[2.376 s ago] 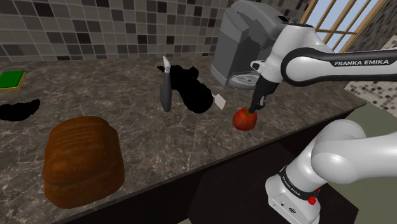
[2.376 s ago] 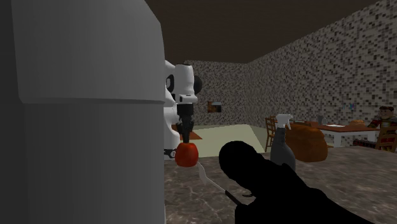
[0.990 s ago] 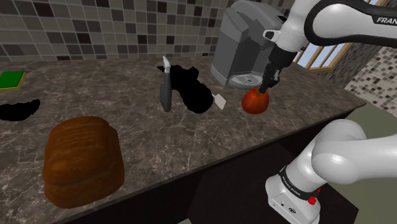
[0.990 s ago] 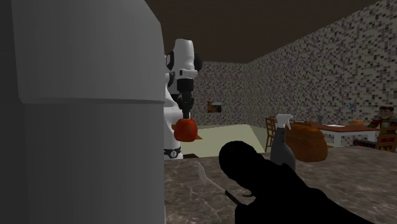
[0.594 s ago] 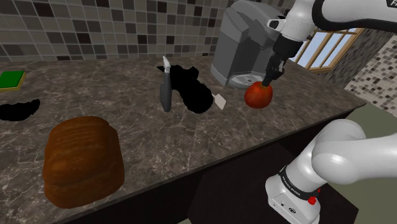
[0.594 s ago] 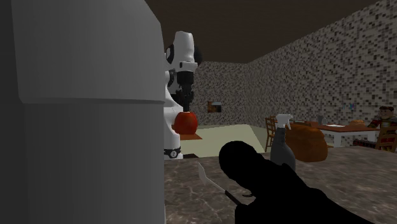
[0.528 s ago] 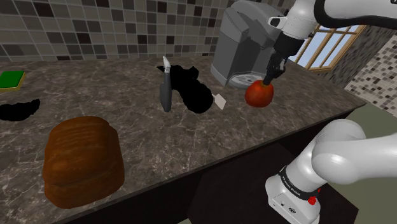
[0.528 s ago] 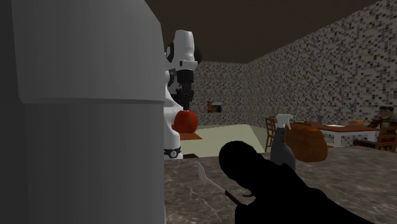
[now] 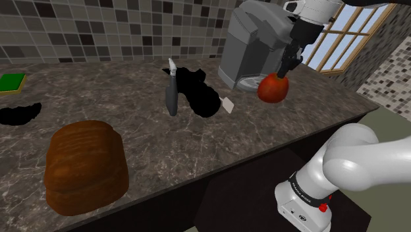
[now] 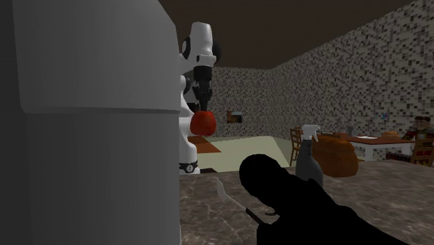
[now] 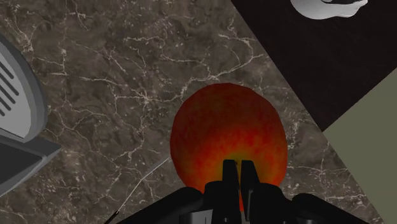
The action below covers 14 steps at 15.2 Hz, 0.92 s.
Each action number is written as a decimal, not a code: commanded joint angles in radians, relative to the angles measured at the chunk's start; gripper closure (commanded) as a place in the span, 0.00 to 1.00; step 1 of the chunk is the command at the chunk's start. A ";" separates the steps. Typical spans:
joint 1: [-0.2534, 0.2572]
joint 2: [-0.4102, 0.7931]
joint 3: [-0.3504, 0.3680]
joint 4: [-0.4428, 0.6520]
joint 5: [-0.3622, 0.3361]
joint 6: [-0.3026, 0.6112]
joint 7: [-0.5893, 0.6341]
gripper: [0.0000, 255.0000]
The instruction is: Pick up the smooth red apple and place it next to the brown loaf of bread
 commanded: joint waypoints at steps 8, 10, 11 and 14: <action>0.003 0.037 0.004 0.136 0.005 -0.099 -0.003 1.00; 0.017 0.055 0.046 0.142 0.035 -0.089 0.043 1.00; 0.024 0.065 0.067 0.147 0.050 -0.084 0.066 1.00; 0.042 0.102 0.130 0.168 0.092 -0.067 0.135 1.00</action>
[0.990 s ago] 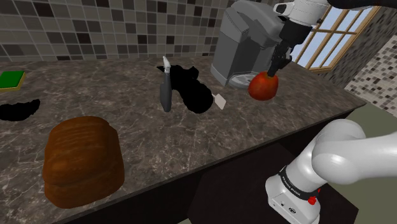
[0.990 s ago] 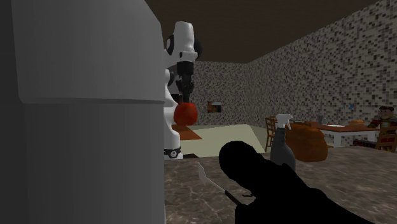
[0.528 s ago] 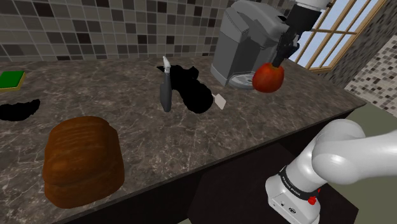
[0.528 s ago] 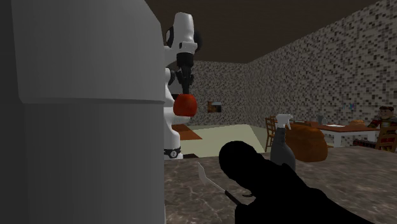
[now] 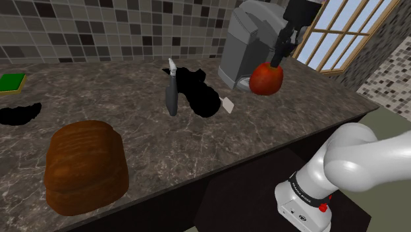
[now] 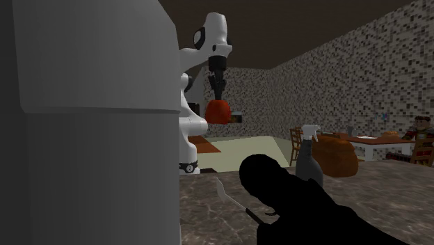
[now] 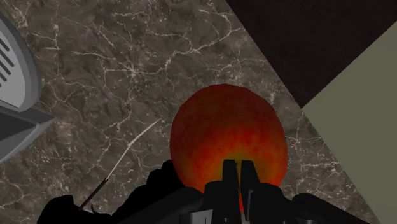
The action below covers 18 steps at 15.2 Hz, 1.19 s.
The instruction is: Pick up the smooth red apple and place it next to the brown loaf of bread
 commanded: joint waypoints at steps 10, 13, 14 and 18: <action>0.057 0.199 0.225 0.146 0.112 0.066 0.252 1.00; 0.066 0.272 0.284 0.210 0.122 0.081 0.321 1.00; 0.068 0.299 0.304 0.234 0.123 0.085 0.345 1.00; 0.079 0.415 0.383 0.341 0.113 0.098 0.441 1.00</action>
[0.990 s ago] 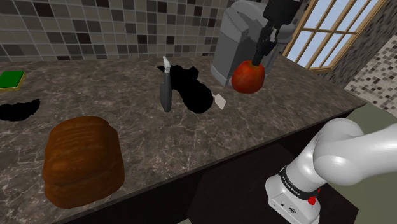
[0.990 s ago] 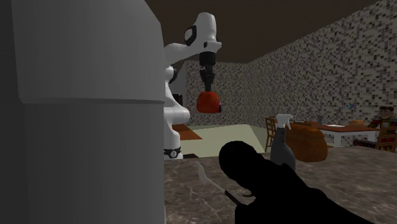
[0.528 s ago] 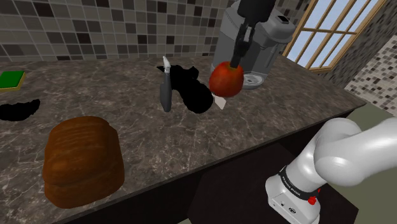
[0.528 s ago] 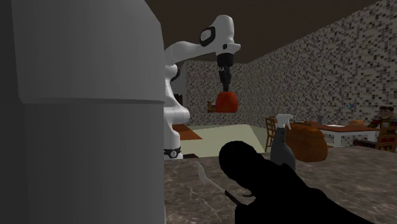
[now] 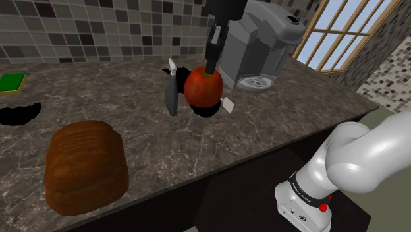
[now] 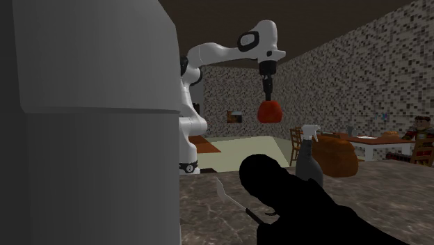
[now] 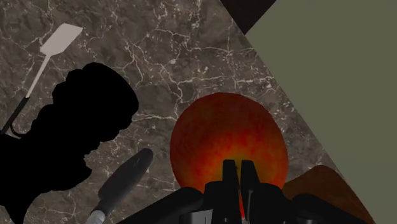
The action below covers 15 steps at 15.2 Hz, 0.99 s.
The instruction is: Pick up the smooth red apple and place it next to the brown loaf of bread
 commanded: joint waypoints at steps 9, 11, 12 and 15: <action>0.067 0.398 0.204 0.393 -0.148 -0.021 0.293 1.00; 0.068 0.388 0.199 0.355 -0.143 0.008 0.290 1.00; 0.068 0.384 0.198 0.337 -0.141 0.023 0.288 1.00; 0.065 0.373 0.196 0.285 -0.135 0.066 0.285 1.00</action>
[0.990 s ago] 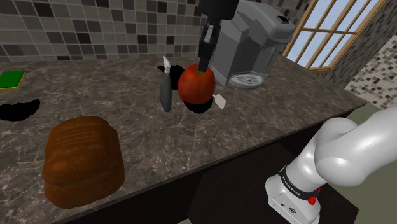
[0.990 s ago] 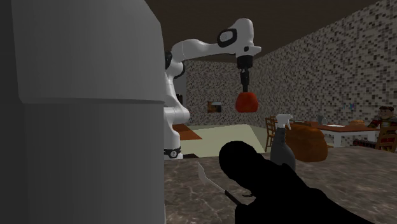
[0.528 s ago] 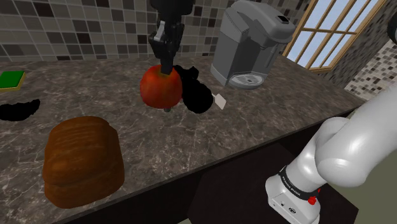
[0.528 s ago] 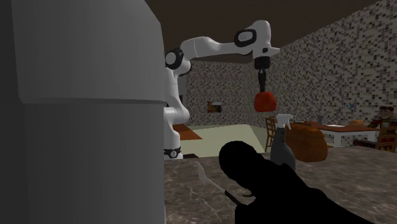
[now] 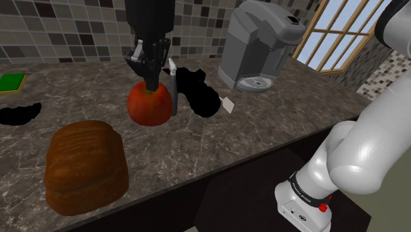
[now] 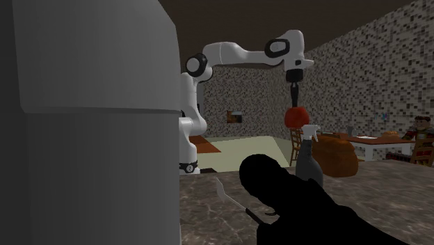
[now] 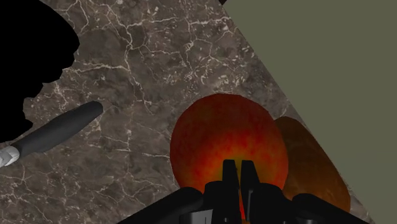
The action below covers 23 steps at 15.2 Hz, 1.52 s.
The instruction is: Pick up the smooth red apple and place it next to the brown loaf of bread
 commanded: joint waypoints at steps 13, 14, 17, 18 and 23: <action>-0.003 -0.020 -0.004 -0.208 0.011 0.192 -0.007 1.00; -0.003 -0.020 -0.003 -0.221 0.010 0.205 -0.007 1.00; -0.003 -0.016 -0.003 -0.258 0.008 0.245 -0.005 1.00; -0.003 -0.014 -0.003 -0.270 0.007 0.258 -0.004 1.00; -0.001 -0.002 -0.001 -0.325 0.000 0.324 0.001 1.00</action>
